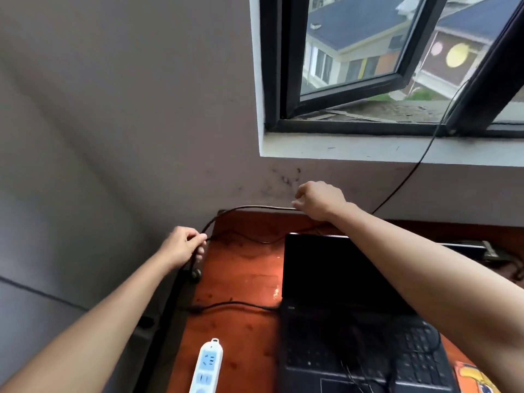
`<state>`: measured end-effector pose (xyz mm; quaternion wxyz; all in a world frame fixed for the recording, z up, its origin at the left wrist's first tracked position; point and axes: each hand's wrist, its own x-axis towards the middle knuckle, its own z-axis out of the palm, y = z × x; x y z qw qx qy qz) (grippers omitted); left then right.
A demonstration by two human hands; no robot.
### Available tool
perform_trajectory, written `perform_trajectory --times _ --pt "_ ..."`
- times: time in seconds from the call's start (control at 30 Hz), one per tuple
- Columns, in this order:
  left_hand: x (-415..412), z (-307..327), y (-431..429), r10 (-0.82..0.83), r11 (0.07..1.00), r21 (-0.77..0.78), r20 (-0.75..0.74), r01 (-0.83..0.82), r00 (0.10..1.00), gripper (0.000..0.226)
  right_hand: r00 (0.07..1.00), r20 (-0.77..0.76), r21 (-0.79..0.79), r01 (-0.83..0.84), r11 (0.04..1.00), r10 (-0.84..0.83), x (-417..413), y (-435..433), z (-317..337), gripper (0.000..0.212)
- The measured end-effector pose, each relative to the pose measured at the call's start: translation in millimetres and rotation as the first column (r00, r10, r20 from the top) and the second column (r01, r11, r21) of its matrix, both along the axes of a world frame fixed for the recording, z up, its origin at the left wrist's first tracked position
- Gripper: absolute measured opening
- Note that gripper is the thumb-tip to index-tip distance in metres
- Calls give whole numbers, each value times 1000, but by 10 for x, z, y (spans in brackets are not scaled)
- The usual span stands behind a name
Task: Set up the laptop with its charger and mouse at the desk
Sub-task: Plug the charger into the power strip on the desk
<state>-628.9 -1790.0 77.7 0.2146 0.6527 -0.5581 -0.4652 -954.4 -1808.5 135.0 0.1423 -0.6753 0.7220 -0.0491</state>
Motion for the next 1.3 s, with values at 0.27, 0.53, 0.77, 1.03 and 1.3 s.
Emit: perform_trajectory --times 0.27,0.53,0.77,1.03,1.3 --pt "34 -221 198 -44 999 28 252 38 967 28 934 143 -246 -288 925 329 946 500 -217 18" --pt "217 -386 166 15 936 352 -110 25 994 25 919 352 344 -304 888 178 1442 1240 -1246 48" --pt "355 -689 251 202 826 561 -387 56 900 20 896 443 406 -227 885 27 1912 1494 -1667 47" --pt "506 -930 467 378 751 659 -485 45 789 21 932 359 339 -178 924 48 2181 1703 -1773 42" --pt "683 -1071 958 339 820 544 -209 -179 917 13 807 575 384 -117 916 -138 1965 1717 -1826 11"
